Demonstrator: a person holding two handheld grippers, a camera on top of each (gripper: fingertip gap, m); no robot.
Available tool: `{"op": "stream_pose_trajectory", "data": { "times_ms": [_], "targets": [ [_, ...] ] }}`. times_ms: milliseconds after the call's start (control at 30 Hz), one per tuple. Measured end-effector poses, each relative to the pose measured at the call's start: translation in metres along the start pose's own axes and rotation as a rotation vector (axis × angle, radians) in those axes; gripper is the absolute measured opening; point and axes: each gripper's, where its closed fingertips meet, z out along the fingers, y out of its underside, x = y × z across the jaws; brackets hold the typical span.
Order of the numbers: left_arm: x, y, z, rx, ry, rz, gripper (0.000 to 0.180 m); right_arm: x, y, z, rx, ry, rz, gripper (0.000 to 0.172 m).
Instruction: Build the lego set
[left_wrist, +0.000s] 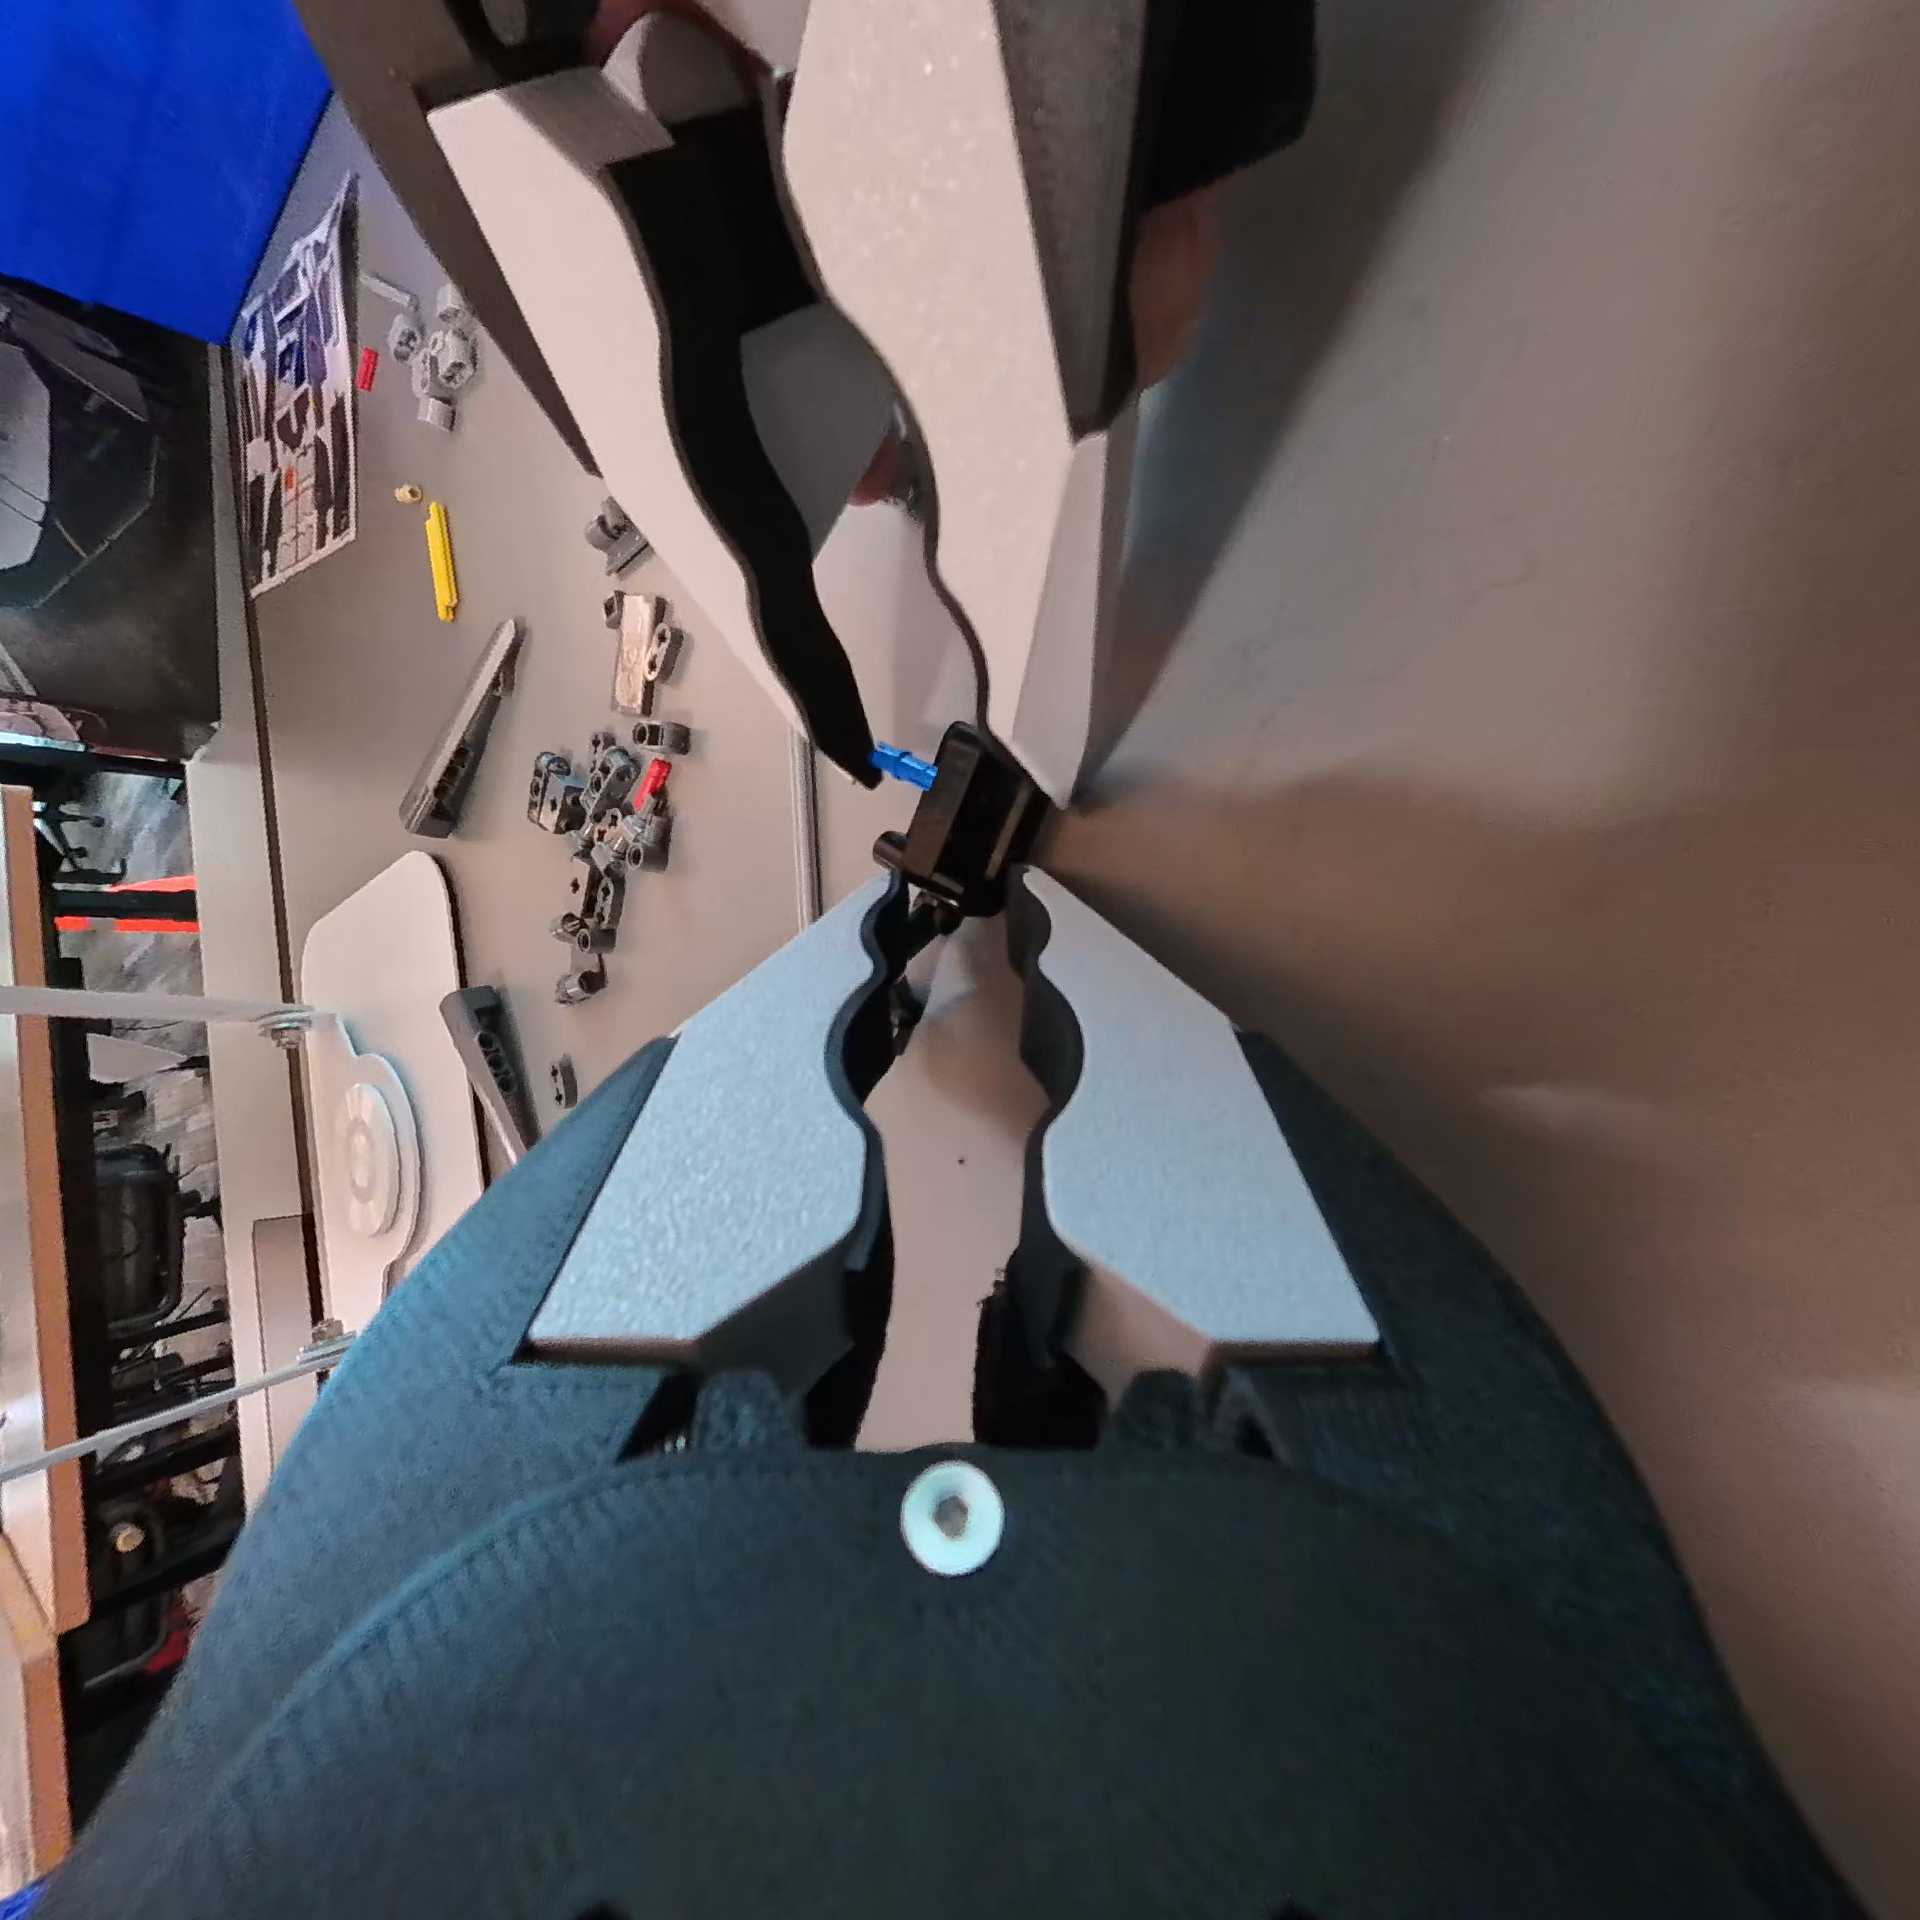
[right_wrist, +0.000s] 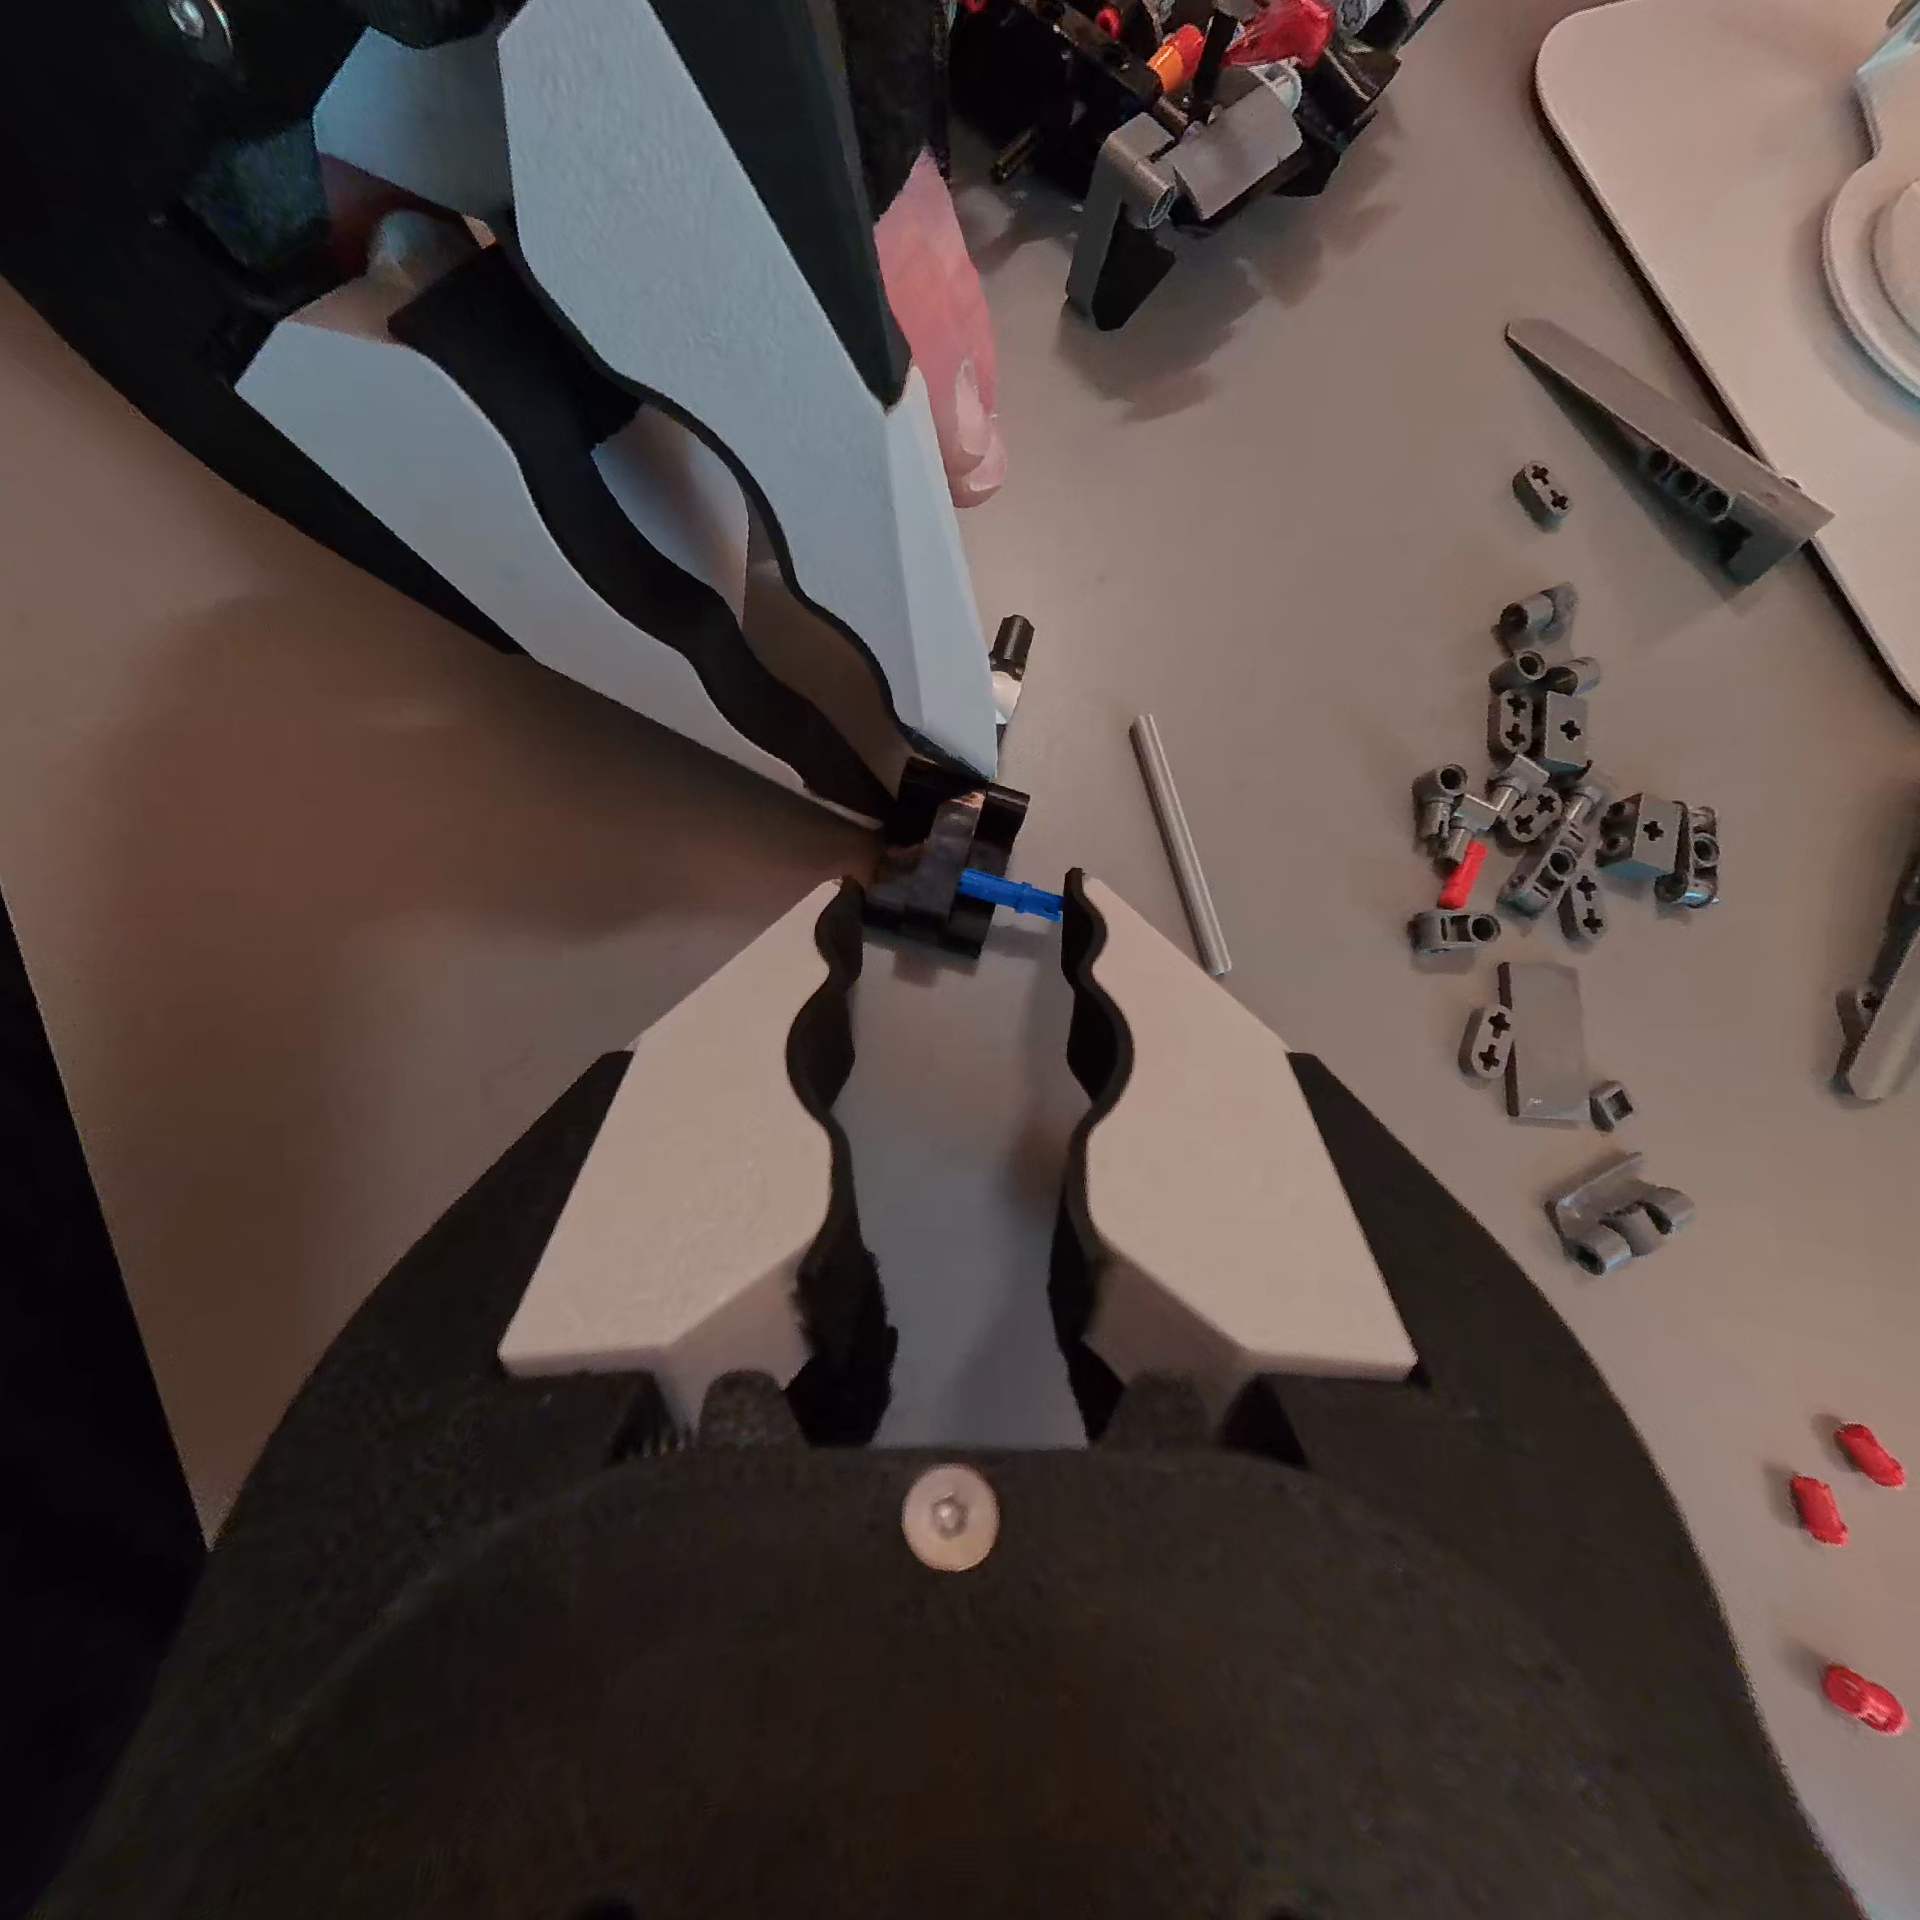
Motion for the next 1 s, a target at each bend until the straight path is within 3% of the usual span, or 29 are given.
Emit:
{"op": "stream_pose_trajectory", "data": {
  "times_ms": [633,800,1000],
  "targets": [
    [0.0,0.0,0.0,-0.031,-0.056,-0.01,0.015,-0.003,-0.003,0.0,-0.006,0.042,-0.055,0.023],
    [0.0,0.0,0.0,-0.035,-0.061,0.004,0.015,-0.002,-0.003,-0.001,-0.003,0.024,-0.044,0.024],
    [-0.003,0.0,0.0,-0.021,-0.085,0.005,0.019,0.008,-0.006,-0.024,0.046,0.058,-0.046,0.039]
  ]
}}
